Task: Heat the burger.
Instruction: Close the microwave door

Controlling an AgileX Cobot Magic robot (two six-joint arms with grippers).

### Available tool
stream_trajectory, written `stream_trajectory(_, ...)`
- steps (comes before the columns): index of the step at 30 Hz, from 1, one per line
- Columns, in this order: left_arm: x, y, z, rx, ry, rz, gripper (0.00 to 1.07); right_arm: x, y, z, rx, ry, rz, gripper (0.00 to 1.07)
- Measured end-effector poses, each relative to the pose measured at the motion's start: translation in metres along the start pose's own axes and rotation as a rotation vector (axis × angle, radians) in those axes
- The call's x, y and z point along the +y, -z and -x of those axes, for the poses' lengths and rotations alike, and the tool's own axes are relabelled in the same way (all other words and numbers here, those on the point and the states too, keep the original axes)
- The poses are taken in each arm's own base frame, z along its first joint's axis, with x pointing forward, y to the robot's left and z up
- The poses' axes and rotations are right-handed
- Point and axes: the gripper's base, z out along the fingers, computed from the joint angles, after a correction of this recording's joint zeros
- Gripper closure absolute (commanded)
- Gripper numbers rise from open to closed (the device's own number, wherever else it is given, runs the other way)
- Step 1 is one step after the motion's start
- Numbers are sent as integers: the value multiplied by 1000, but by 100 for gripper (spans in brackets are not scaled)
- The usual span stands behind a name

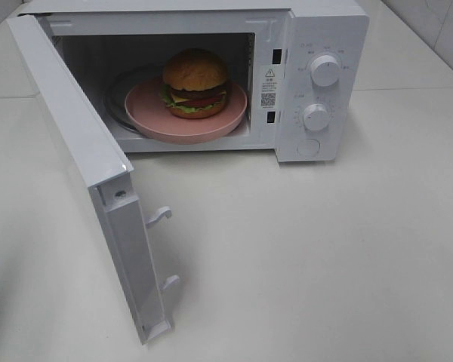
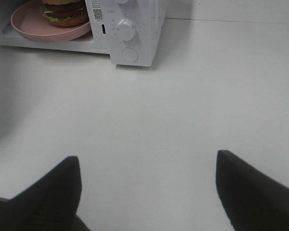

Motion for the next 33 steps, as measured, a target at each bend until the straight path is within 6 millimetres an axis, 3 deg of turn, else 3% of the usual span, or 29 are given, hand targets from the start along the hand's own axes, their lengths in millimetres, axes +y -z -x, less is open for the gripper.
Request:
stream_trajectory(3,1,-7,0,6,4,4,106,0,0,0,0,0,0,34)
stream_trajectory(7,4,-44,-2,24,16,34,106,0,0,0,0,0,0,34)
stream_trajectory(12,2,-62,-5,35,9,26,106,0,0,0,0,0,0,34)
stream_trajectory(15,-9,-86,-9,43,-27,-23,106,0,0,0,0,0,0,34)
stream_trajectory(22,-29,-121,-8,54,-103,-102,106,0,0,0,0,-1,0,34)
stream_trajectory(24,-35,-142,-7,74,-116,-119,106,0,0,0,0,-1,-1,34)
stream_trajectory(33,-42,-178,-3,93,-156,-139,106,0,0,0,0,-1,-1,34)
